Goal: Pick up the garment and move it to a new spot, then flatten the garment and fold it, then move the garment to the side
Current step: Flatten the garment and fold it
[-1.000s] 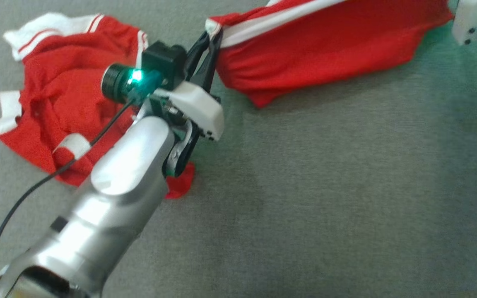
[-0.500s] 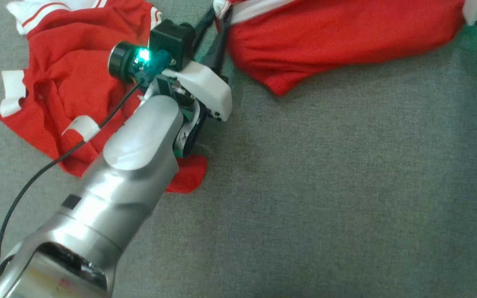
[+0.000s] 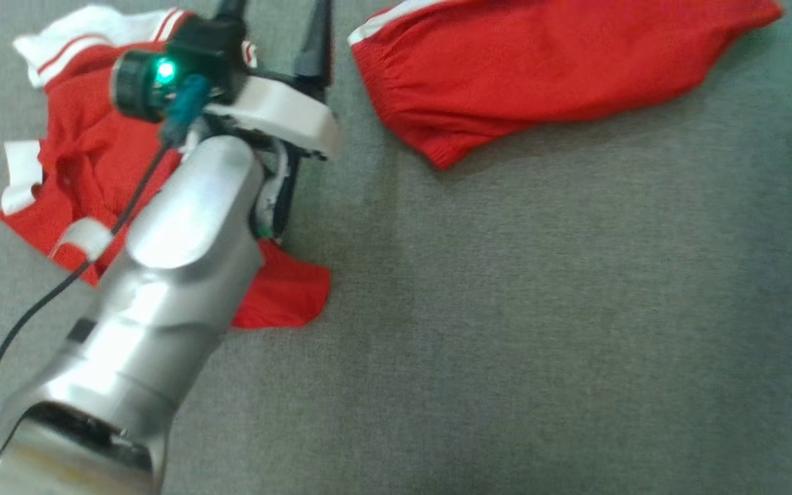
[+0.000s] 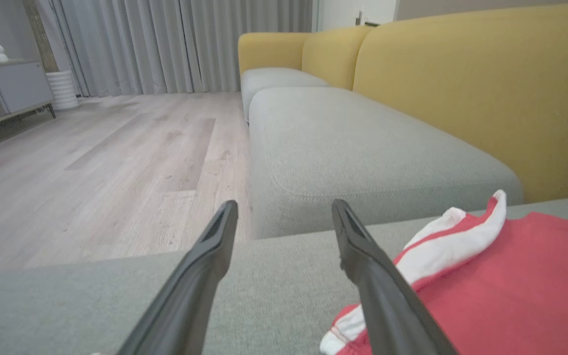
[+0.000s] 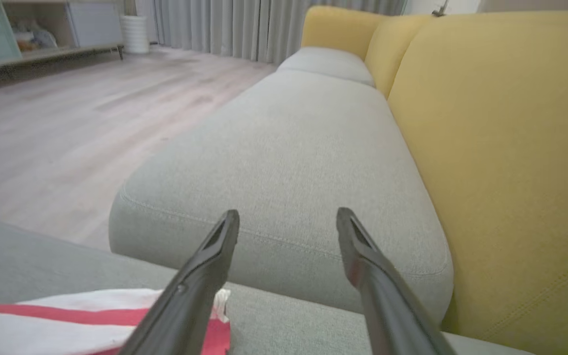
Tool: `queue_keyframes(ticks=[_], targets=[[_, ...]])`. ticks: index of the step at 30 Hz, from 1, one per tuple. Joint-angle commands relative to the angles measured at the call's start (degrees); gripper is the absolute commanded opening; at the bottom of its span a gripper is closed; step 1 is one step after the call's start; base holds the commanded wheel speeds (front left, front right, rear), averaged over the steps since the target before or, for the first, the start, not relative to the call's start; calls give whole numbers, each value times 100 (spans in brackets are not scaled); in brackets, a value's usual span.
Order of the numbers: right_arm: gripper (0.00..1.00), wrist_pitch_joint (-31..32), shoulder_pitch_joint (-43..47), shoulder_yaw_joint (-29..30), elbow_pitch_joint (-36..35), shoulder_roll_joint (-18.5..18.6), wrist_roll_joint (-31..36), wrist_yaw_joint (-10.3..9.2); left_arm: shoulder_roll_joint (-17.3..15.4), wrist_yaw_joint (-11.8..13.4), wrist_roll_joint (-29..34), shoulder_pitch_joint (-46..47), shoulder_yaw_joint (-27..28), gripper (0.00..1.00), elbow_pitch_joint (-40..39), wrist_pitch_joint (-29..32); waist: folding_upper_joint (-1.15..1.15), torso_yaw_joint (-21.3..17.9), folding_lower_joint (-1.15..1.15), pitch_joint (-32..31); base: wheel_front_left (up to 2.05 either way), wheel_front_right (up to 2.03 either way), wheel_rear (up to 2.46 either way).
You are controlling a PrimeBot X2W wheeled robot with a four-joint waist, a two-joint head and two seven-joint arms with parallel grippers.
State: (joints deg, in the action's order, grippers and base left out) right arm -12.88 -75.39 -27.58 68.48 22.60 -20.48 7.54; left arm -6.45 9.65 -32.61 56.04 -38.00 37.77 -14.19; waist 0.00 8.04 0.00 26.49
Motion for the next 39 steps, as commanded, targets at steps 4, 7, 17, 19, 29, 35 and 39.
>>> queue_keyframes(ticks=[4, 7, 17, 19, 29, 35, 39], targets=[[100, -179, 541, 143, -551, -192, -257, -5, -420, 173, 192, -310, 500, 100, -698, -75, 0, -279, 0, -442, 0, 0, 0], [100, -205, 1033, 362, -1109, -331, -396, -5, -585, 246, 434, -788, 754, 100, -1287, -78, 0, -424, 0, -731, 0, 0, 0], [100, -210, 3720, 1582, -3271, -1061, 400, -5, -708, 290, 760, -2720, 1199, 100, -2118, -80, 0, -738, 0, -1615, 0, 0, 0], [100, -211, 4304, 1824, -3601, -1316, 645, -5, -668, 224, 782, -3096, 1220, 100, -2177, -80, 0, -773, 0, -1745, 0, 0, 0], [100, 7, 5953, 2405, -4643, -1937, 1228, -5, -377, 120, 1092, -4154, 1546, 100, -2455, -80, 0, -767, 0, -1926, 0, 0, 0], [100, 230, 6026, 2435, -5054, -1967, 1294, -5, -265, 1, 1250, -4174, 1684, 100, -2508, -81, 0, -711, 0, -1763, 0, 0, 0], [100, 485, 5717, 2486, -5351, -1970, 1389, -5, -194, -102, 1372, -4052, 1762, 100, -2545, -81, 0, -614, 0, -1506, 0, 0, 0]])
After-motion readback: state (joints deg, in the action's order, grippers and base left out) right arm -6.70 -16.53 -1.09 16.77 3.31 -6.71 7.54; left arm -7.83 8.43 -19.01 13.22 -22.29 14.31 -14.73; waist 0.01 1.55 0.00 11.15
